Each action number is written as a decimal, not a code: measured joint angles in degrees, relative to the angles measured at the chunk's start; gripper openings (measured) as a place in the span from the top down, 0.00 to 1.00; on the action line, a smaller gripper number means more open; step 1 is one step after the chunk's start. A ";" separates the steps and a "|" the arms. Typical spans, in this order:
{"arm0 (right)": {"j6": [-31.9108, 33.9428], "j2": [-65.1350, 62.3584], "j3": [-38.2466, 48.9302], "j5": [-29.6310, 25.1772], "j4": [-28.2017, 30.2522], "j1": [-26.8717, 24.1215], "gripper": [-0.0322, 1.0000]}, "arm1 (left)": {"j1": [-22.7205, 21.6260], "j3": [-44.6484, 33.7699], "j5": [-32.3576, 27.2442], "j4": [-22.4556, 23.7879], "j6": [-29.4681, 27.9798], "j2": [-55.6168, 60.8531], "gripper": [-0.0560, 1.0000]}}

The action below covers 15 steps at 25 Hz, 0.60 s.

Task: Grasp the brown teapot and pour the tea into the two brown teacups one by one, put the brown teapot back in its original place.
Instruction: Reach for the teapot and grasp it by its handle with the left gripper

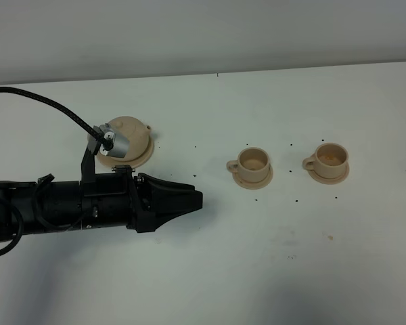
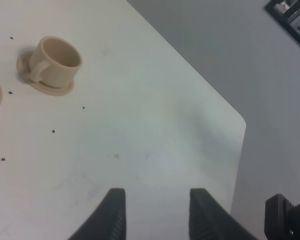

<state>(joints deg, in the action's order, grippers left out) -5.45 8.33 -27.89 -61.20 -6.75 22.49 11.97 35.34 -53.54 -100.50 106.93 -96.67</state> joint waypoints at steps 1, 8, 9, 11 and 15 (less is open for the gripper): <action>-0.18 -1.16 0.06 -0.09 -0.31 0.00 0.64 | 0.00 0.00 0.00 0.00 0.00 0.00 0.64; -0.18 -4.77 0.17 -0.14 -1.71 0.00 0.64 | 0.00 0.28 0.04 0.00 -0.04 0.00 0.64; -0.18 -4.77 0.17 -0.14 -1.70 0.00 0.64 | 0.00 0.56 0.04 0.00 -0.04 -0.05 0.64; -0.18 -4.77 0.17 -0.14 -1.70 0.00 0.64 | 0.00 1.56 0.11 0.00 -0.39 -0.05 0.64; -0.18 -4.77 0.17 -0.14 -1.90 -2.52 0.64 | 0.00 3.73 1.22 0.00 -2.12 -0.05 0.64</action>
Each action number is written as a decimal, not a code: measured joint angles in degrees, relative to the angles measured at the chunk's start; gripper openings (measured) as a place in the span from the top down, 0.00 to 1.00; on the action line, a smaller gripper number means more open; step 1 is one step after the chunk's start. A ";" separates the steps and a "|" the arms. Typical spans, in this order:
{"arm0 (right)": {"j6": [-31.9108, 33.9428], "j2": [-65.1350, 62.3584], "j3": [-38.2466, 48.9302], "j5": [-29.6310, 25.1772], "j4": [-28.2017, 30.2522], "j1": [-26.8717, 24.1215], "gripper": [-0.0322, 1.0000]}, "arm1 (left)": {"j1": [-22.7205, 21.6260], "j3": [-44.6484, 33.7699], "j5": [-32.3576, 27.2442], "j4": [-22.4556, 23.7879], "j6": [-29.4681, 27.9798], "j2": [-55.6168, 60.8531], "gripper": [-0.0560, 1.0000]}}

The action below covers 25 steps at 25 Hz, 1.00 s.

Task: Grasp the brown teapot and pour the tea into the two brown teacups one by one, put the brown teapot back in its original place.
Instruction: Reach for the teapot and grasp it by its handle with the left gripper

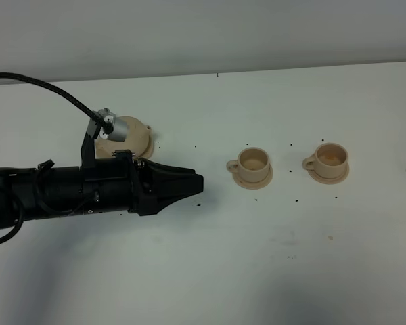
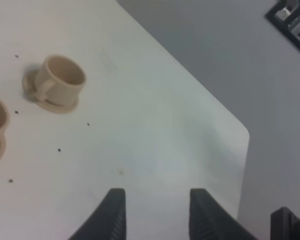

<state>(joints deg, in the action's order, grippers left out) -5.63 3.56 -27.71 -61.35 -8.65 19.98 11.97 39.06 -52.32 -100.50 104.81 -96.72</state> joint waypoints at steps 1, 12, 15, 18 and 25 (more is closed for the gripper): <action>0.00 0.00 0.00 0.00 -0.06 -1.66 0.64 | 0.00 0.58 0.59 0.00 -0.35 0.00 0.64; 0.00 0.00 0.00 0.00 -0.07 -19.56 0.64 | 0.00 8.27 8.60 0.00 -4.14 0.00 0.64; 0.00 0.00 0.00 0.00 -0.07 -21.33 0.64 | 0.00 10.63 9.53 0.00 -4.67 -0.01 0.64; 0.00 0.00 0.00 0.00 -0.07 -21.69 0.64 | 0.00 12.98 11.00 0.05 -6.07 -0.06 0.64; 0.00 0.00 0.00 0.00 -0.07 -21.69 0.64 | 0.00 19.06 19.26 14.36 -18.71 -0.06 0.64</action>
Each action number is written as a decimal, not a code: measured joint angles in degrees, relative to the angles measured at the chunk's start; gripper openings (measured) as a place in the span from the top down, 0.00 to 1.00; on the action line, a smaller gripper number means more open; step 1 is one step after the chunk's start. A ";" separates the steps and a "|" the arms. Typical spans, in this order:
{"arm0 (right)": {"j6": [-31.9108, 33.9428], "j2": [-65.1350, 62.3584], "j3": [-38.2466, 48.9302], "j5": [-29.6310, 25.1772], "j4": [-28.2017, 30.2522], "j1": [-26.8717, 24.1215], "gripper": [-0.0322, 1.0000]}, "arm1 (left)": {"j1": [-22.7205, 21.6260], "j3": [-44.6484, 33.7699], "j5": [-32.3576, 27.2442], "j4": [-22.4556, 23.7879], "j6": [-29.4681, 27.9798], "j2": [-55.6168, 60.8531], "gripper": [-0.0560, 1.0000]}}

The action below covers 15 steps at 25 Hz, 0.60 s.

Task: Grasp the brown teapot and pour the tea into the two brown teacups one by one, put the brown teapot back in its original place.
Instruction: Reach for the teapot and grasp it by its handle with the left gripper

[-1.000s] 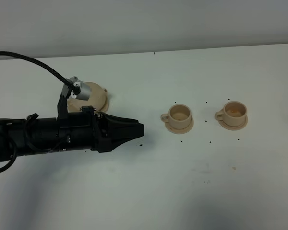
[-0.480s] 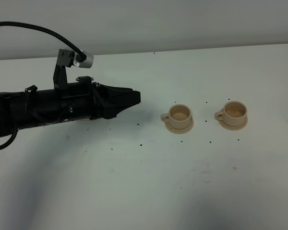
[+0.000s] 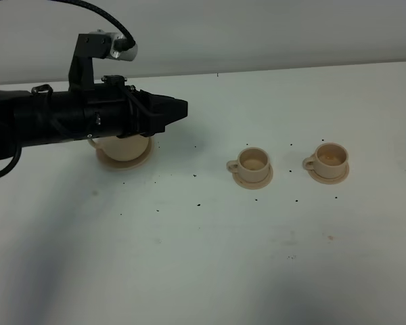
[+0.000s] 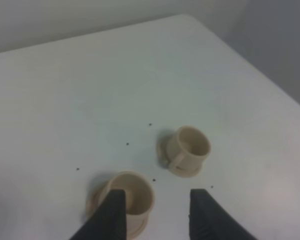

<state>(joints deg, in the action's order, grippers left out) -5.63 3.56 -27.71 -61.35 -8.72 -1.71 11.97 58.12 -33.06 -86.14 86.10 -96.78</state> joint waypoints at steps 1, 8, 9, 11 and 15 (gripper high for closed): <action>0.00 0.00 0.00 0.00 0.00 0.00 0.64 | 0.00 1.18 0.97 3.48 -2.99 0.00 0.64; 0.00 0.00 0.00 0.00 -0.04 0.00 0.64 | 0.00 14.80 1.02 32.59 -28.02 0.00 0.64; 0.00 0.00 0.00 0.00 -0.04 0.00 0.64 | 0.00 17.41 -0.43 37.29 -31.41 0.00 0.64; 0.00 0.00 0.00 0.00 -0.04 0.00 0.64 | 0.00 22.27 -4.35 45.54 -38.86 -0.01 0.64; 0.00 0.00 0.00 0.00 -0.04 0.00 0.64 | 0.00 31.67 -13.27 58.45 -47.71 -0.01 0.64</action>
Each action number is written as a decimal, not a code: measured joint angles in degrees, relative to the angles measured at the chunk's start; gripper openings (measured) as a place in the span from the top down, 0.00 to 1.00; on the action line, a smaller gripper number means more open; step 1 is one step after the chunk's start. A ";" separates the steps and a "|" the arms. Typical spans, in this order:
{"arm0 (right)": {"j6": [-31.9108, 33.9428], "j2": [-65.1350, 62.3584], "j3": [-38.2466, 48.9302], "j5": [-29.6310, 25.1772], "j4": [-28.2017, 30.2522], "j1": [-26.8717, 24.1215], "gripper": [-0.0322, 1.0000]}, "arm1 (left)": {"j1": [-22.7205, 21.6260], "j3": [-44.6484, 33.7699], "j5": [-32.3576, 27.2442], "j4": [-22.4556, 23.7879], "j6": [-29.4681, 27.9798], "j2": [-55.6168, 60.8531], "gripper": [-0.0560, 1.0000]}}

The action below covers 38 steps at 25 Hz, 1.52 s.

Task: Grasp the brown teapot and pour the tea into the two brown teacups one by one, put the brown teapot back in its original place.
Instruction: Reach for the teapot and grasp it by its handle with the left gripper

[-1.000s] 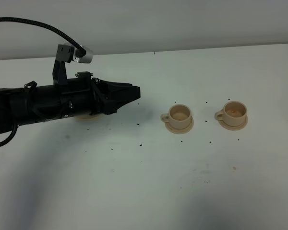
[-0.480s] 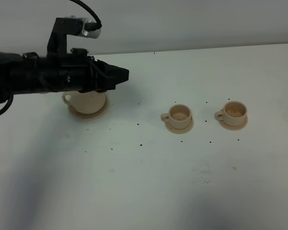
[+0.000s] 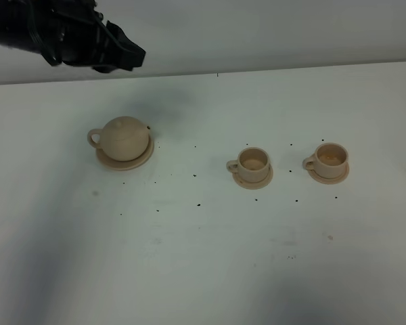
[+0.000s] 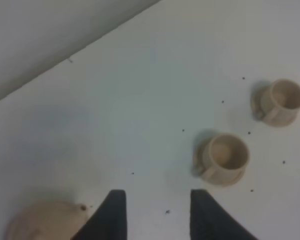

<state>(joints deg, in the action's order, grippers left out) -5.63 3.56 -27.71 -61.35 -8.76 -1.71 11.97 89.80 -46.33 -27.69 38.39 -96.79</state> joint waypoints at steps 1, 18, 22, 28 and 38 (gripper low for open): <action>0.00 0.00 0.00 0.00 0.00 0.00 0.64 | 0.00 2.02 -2.05 1.79 -1.00 0.00 0.64; 0.00 0.00 0.00 0.00 0.00 -0.05 0.64 | 8.21 7.09 -22.07 11.65 -3.07 -4.72 0.64; 0.00 0.00 0.00 0.00 0.00 -0.05 0.64 | 12.19 7.09 -22.01 18.95 -3.07 -8.73 0.64; 0.00 0.00 0.00 0.00 0.00 -0.05 0.64 | 14.25 7.09 -22.13 27.69 0.18 -13.85 0.64; 0.00 0.00 0.00 0.00 -0.10 -0.05 0.64 | 6.43 7.09 -22.13 32.37 24.08 -15.59 0.64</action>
<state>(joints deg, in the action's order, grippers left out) -5.63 3.56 -27.71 -61.35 -8.87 -1.77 18.40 96.88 -68.46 4.68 62.47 -112.38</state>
